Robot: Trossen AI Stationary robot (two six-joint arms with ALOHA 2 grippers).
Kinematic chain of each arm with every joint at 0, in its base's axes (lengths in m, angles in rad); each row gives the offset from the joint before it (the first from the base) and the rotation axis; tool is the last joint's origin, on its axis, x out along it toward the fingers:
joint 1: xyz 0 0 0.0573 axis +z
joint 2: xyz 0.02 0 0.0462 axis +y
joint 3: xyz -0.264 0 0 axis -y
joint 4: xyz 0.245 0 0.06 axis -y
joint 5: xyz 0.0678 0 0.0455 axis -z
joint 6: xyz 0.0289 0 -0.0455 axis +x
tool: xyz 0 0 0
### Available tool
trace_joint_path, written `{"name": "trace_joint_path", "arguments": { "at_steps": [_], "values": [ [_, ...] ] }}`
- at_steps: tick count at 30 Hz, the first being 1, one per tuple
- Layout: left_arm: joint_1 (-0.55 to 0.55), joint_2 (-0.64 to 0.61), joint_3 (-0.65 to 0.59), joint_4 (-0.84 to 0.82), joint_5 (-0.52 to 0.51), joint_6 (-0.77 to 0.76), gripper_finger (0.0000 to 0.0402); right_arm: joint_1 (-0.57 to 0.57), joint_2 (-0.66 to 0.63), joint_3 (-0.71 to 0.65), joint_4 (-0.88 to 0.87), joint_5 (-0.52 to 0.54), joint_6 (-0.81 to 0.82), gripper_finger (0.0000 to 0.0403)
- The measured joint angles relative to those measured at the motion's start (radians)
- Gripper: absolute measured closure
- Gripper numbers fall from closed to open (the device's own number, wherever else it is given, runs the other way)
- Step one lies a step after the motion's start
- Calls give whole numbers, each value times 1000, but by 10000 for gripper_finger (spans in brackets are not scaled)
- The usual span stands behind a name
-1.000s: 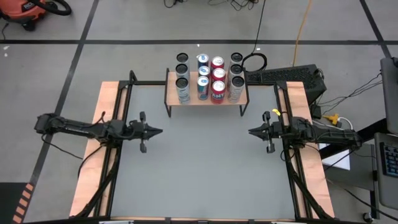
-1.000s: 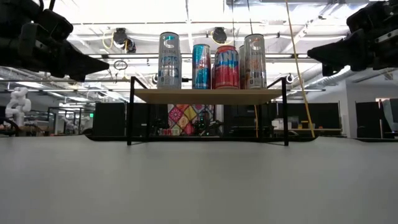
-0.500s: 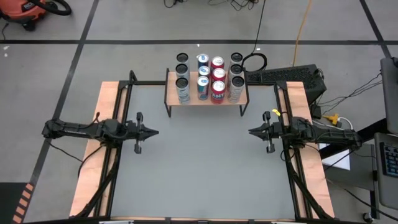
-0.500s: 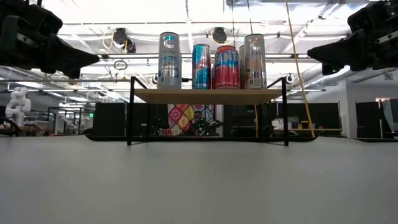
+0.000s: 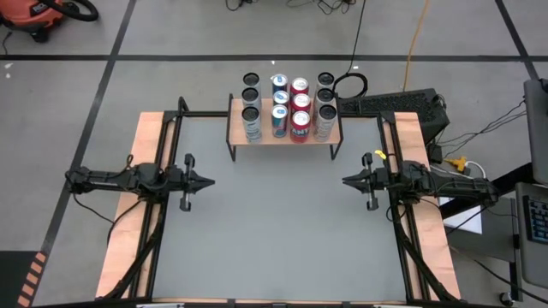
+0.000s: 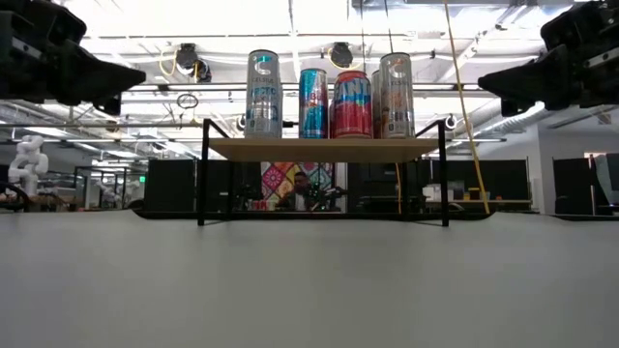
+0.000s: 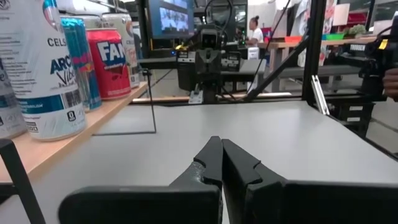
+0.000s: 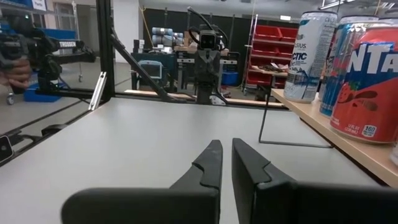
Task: Place canned beverage on shelf
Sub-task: Return to Home Position
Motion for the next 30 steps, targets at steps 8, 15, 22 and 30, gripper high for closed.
{"name": "trace_joint_path", "arguments": {
  "at_steps": [8, 15, 22, 30],
  "values": [
    [0, 0, 0, -2, 1, 0, 401, 0, -6, 0, 1, 3, 3, 403],
    [0, 0, 0, -3, 1, 0, 402, 0, -8, 0, 17, 3, -14, 403],
    [0, 0, 0, -4, 0, 0, 402, 0, -8, 0, 7, 9, -9, 403],
    [0, 0, 0, 5, -1, 0, 401, 0, -3, 0, 6, 6, 49, 403]
  ]
}}
